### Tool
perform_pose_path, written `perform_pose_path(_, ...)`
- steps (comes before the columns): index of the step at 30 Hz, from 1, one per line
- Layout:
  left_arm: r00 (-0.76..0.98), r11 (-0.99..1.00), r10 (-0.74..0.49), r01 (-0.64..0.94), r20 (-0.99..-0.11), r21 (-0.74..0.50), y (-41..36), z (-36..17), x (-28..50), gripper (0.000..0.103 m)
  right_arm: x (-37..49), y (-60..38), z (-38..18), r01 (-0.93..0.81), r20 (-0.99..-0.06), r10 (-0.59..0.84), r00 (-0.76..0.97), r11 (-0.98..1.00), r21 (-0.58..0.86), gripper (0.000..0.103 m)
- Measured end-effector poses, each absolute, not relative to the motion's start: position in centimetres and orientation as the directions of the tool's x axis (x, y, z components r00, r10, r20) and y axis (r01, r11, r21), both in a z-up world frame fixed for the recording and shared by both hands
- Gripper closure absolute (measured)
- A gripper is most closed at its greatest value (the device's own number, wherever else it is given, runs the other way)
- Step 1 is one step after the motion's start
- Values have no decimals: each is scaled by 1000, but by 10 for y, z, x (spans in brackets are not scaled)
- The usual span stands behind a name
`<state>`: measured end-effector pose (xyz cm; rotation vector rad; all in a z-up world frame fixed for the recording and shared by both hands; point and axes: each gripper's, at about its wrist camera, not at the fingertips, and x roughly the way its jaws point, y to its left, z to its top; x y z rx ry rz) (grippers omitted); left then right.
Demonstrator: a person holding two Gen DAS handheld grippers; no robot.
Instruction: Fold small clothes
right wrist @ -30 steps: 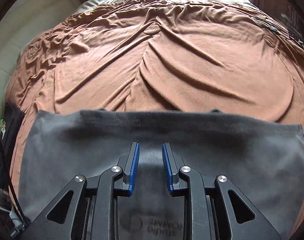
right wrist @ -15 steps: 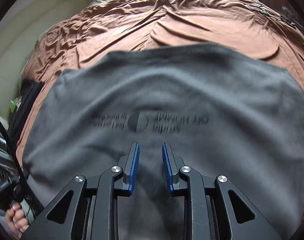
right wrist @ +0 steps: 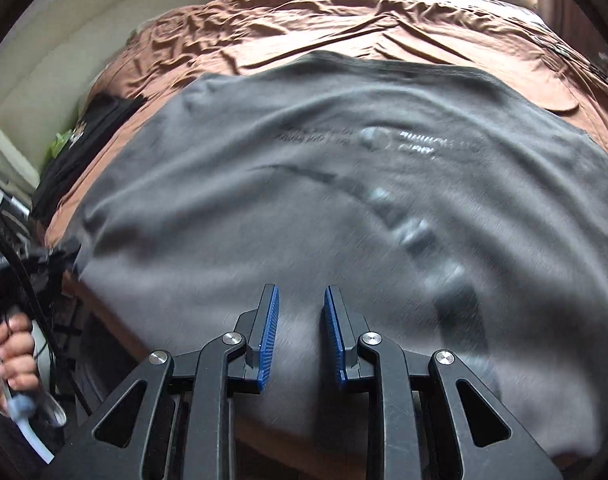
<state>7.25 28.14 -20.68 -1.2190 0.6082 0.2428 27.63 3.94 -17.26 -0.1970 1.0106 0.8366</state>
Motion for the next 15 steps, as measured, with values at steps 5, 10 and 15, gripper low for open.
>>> perform_pose_path(5, 819, 346, -126, -493, -560, -798, 283, -205, 73, 95, 259, 31, -176, -702, -816, 511, 270, 685, 196, 82)
perform_pose_path(10, 839, 351, -95, -475, -536, -807, 286, -192, 66, 96, 242, 22, -175, -708, -824, 506, 255, 678, 198, 83)
perform_pose_path(15, 851, 359, -94, -455, -516, -815, 288, -182, 63, 96, 252, 3, -158, -685, -802, 547, 238, 680, 261, 91)
